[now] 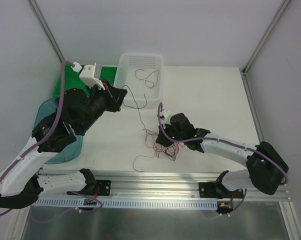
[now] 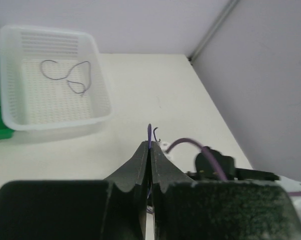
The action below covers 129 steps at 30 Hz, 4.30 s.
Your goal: Untangle the cables
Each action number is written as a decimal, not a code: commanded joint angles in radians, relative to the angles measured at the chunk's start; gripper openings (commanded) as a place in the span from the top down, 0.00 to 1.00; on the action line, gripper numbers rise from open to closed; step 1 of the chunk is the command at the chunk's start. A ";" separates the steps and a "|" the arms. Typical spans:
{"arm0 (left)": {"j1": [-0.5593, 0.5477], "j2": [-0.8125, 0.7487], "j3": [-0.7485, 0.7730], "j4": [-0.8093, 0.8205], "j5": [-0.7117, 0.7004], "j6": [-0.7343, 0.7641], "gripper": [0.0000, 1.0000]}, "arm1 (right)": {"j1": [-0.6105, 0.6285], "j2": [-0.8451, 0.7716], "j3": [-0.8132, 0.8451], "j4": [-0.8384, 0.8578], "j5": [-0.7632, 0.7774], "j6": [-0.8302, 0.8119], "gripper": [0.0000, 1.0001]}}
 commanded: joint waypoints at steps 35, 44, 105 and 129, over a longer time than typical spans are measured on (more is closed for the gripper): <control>0.509 0.385 0.446 -0.086 0.315 0.142 1.00 | -0.532 -0.455 0.006 -0.623 -0.148 0.089 0.99; 0.523 0.725 0.763 -0.003 0.367 0.209 1.00 | -0.463 -0.510 0.009 -0.654 -0.157 0.095 0.99; 0.118 -0.167 -0.658 0.285 0.557 0.154 0.02 | -0.334 -0.284 0.959 -0.316 -0.138 0.140 0.96; 0.044 0.182 -0.738 0.951 0.514 0.214 0.17 | -0.202 -0.341 0.586 -0.307 -0.134 0.243 0.95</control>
